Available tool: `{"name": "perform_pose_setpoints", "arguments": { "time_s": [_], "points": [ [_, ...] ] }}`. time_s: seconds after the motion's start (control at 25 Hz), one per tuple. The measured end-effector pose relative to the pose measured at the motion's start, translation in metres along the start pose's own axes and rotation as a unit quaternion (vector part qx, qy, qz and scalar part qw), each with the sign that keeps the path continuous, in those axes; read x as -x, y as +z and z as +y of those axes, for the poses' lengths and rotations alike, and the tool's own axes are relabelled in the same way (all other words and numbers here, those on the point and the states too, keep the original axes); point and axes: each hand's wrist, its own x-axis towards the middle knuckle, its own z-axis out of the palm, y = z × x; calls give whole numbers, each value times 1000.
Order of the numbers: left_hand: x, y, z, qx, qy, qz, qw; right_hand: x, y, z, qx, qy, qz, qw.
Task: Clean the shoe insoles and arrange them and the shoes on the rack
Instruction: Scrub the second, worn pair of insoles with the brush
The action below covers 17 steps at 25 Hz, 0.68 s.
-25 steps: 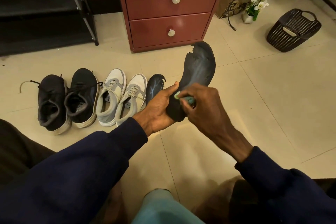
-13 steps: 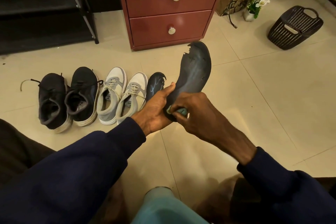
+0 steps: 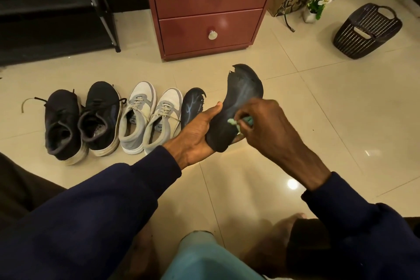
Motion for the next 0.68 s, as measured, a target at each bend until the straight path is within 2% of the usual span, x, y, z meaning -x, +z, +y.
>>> {"name": "perform_pose_setpoints", "arguments": {
  "time_s": [0.08,0.16,0.24,0.32,0.36,0.52,0.6,0.68],
  "points": [
    [0,2,0,7,-3,-12,1000,-5,0,12,36,40,84,995],
    [1,3,2,2,2,-14,1000,0,9,3,17,2,118,993],
    [0,-1,2,-14,1,-6,1000,11,16,-18,-51,-52,36,997],
    [3,-2,0,-20,-3,7,1000,13,12,-24,-74,-64,-44,994],
    [4,-1,0,-19,-2,7,1000,8,8,-18,-52,-47,-30,997],
    [3,1,-3,-3,-7,-13,1000,-7,-1,10,40,69,117,990],
    [3,3,-2,-3,1,-1,1000,0,11,-5,-10,32,107,994],
    [3,1,-3,-11,5,8,1000,10,20,-22,-61,-50,40,996]
  ]
}}
